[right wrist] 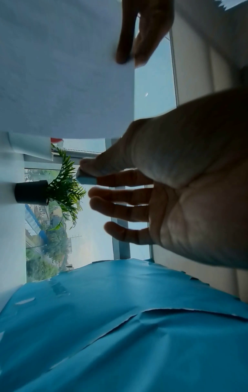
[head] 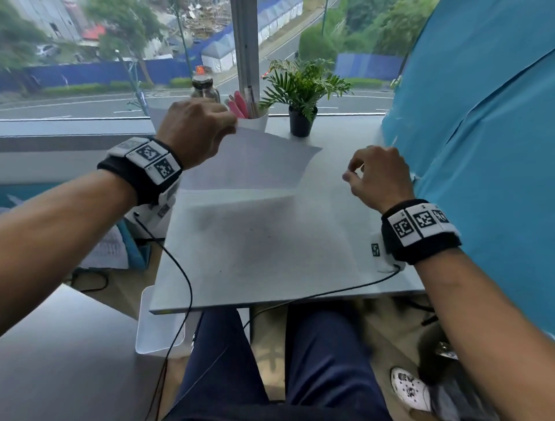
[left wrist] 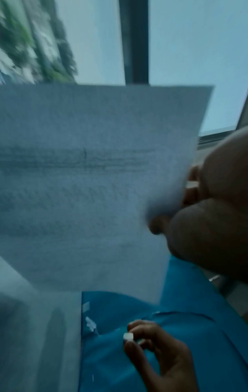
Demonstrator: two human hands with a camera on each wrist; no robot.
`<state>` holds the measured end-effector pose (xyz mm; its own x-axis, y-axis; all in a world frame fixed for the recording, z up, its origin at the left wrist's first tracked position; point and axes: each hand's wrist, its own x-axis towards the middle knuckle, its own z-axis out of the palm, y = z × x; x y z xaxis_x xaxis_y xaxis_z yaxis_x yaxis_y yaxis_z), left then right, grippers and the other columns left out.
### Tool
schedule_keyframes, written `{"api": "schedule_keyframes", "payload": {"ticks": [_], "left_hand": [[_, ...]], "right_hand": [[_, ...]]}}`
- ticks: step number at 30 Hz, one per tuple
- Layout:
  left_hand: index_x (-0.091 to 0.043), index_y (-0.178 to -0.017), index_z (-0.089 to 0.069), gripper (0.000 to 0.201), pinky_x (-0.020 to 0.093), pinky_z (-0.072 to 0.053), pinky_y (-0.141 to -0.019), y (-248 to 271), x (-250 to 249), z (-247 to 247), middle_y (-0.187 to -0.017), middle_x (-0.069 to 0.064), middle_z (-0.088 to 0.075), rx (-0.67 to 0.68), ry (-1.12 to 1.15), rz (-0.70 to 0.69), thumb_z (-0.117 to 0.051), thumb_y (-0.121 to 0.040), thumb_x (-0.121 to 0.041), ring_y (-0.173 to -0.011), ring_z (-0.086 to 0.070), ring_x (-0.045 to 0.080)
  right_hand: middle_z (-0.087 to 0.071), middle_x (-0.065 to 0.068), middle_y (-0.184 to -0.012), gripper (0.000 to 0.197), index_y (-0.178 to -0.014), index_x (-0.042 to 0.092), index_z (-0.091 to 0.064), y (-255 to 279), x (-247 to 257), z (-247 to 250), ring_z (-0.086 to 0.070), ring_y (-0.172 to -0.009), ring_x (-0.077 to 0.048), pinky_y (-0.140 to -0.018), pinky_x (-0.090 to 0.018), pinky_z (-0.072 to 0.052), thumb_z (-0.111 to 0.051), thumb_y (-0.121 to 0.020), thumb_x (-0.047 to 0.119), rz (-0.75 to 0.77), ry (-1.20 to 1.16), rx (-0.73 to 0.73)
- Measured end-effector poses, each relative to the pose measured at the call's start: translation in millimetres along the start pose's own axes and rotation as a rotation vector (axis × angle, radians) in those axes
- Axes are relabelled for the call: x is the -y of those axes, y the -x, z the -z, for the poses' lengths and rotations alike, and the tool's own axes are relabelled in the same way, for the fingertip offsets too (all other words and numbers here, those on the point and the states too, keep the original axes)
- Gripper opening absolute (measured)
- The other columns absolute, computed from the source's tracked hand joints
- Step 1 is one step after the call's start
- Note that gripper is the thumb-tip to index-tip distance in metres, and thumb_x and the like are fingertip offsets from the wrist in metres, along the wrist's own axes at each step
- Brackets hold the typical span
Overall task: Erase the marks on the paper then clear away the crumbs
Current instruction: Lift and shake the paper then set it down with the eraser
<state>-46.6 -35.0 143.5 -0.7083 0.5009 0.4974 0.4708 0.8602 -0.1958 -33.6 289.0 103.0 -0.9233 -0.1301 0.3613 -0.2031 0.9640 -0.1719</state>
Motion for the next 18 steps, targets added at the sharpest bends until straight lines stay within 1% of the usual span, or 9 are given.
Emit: {"api": "schedule_keyframes", "payload": {"ticks": [3,4,7,10,11,13,15,16,18], "left_hand": [[-0.01,-0.088,-0.074,0.014,0.042,-0.053,-0.066,4,12,2,-0.086,0.013,-0.072,-0.032,-0.043,-0.027,-0.061,-0.093,-0.013,-0.08,-0.065,0.035],[-0.013,-0.089,-0.073,0.015,0.042,-0.053,-0.067,1,17,3,-0.085,0.013,-0.072,-0.026,-0.022,0.034,-0.059,-0.093,-0.016,-0.08,-0.064,0.036],[-0.017,-0.088,-0.071,0.022,0.041,-0.053,-0.067,-17,20,7,-0.081,0.013,-0.07,-0.071,0.152,0.367,-0.051,-0.085,-0.025,-0.077,-0.064,0.037],[-0.013,-0.083,-0.07,0.029,0.038,-0.052,-0.067,-48,15,5,-0.078,0.011,-0.07,-0.119,0.346,0.525,-0.044,-0.08,-0.026,-0.075,-0.062,0.033],[-0.01,-0.082,-0.069,0.03,0.038,-0.049,-0.065,-60,10,4,-0.078,0.013,-0.068,-0.09,0.352,0.54,-0.043,-0.08,-0.024,-0.075,-0.061,0.033],[-0.007,-0.077,-0.062,0.022,0.036,-0.04,-0.061,-78,-4,-4,-0.077,0.014,-0.061,0.004,0.341,0.572,-0.044,-0.082,-0.018,-0.076,-0.058,0.033],[-0.013,-0.082,-0.061,0.015,0.032,-0.038,-0.06,-93,-21,-18,-0.086,0.01,-0.059,0.124,0.33,0.658,-0.047,-0.088,-0.014,-0.081,-0.056,0.027],[-0.012,-0.09,-0.064,0.017,0.031,-0.044,-0.064,-98,-29,-32,-0.095,0.009,-0.062,0.184,0.35,0.71,-0.048,-0.091,-0.012,-0.088,-0.058,0.026],[-0.004,-0.106,-0.067,0.022,0.031,-0.05,-0.084,-104,-49,-57,-0.111,0.013,-0.064,0.289,0.438,0.774,-0.05,-0.092,-0.01,-0.104,-0.06,0.03]], "right_hand": [[-0.071,-0.006,-0.091,0.014,-0.086,0.015,-0.074,5,-5,-9,-0.064,-0.087,-0.027,-0.078,-0.033,-0.047,-0.071,-0.082,0.028,-0.008,-0.044,0.001],[-0.071,-0.005,-0.09,0.013,-0.085,0.016,-0.074,7,-7,-10,-0.064,-0.085,-0.026,-0.077,-0.031,-0.047,-0.071,-0.081,0.028,-0.023,-0.068,-0.017],[-0.071,-0.002,-0.083,0.012,-0.083,0.017,-0.07,9,-9,-11,-0.066,-0.078,-0.022,-0.07,-0.024,-0.043,-0.069,-0.082,0.029,-0.109,-0.216,-0.118],[-0.07,0.001,-0.08,0.011,-0.082,0.018,-0.063,9,-7,-6,-0.066,-0.071,-0.018,-0.067,-0.019,-0.029,-0.066,-0.084,0.029,-0.147,-0.324,-0.238],[-0.07,0.001,-0.081,0.011,-0.084,0.017,-0.062,8,-6,-4,-0.064,-0.068,-0.017,-0.065,-0.017,-0.027,-0.064,-0.084,0.028,-0.139,-0.35,-0.289],[-0.068,0.0,-0.082,0.014,-0.086,0.014,-0.061,8,-5,3,-0.061,-0.065,-0.016,-0.066,-0.017,-0.03,-0.061,-0.086,0.028,-0.113,-0.404,-0.395],[-0.065,-0.003,-0.09,0.016,-0.088,0.012,-0.062,7,-7,10,-0.058,-0.068,-0.015,-0.069,-0.018,-0.036,-0.06,-0.087,0.028,-0.114,-0.41,-0.517],[-0.063,-0.007,-0.094,0.017,-0.089,0.01,-0.062,6,-9,14,-0.058,-0.071,-0.017,-0.071,-0.017,-0.036,-0.059,-0.088,0.027,-0.121,-0.389,-0.587],[-0.06,-0.011,-0.098,0.018,-0.091,0.008,-0.062,4,-14,24,-0.058,-0.079,-0.022,-0.074,-0.019,-0.038,-0.059,-0.089,0.025,-0.124,-0.356,-0.699]]}}
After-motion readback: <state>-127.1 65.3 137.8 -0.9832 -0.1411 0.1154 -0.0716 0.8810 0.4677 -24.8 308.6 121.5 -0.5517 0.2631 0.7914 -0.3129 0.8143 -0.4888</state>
